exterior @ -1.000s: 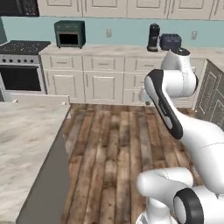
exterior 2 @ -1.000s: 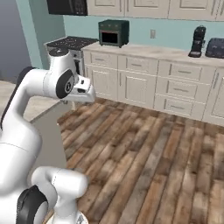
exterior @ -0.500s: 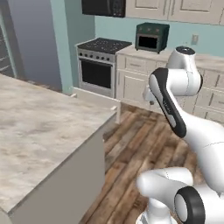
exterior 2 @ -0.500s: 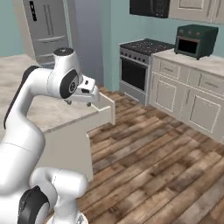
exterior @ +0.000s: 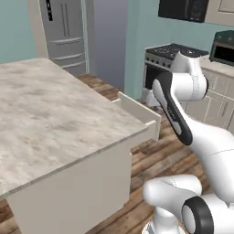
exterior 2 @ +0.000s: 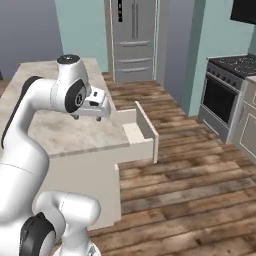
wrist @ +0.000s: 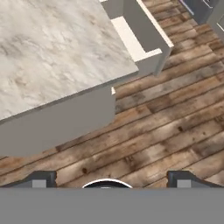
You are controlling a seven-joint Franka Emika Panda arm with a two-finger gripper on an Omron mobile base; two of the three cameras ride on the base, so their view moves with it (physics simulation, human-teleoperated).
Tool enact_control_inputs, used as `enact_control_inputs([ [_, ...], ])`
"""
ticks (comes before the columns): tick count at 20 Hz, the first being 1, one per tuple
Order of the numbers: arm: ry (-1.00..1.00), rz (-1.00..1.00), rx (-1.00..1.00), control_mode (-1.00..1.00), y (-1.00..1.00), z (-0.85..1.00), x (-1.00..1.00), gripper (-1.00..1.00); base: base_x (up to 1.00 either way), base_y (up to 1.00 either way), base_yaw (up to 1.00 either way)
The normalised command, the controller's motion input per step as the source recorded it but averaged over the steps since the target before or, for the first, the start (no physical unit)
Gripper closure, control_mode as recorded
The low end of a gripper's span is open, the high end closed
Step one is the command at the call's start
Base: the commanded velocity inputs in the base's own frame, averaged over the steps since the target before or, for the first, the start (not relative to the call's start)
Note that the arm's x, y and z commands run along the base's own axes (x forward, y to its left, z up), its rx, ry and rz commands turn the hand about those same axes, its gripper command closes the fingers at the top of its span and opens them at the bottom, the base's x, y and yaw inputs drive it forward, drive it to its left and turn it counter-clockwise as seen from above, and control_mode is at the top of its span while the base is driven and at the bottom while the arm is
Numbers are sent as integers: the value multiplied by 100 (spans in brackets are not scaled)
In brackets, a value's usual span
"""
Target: Restock the sink supplies by placing the sponge and soap dispenser on the counter and next to the sink. Make sure the soap dispenser is upright.
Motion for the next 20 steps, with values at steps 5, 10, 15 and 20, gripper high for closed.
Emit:
enact_control_inputs([
  [5, 0, 0, 0, 100, 0, 0, 0, -100, 34, -100, 47],
  [10, 0, 0, 0, 100, 0, 0, 0, -100, 40, -100, 43],
  [15, 0, 0, 0, 100, 0, 0, 0, -100, 41, -88, 41],
  [20, 0, 0, 0, 100, 0, 0, 0, -100, 46, -59, 34],
])
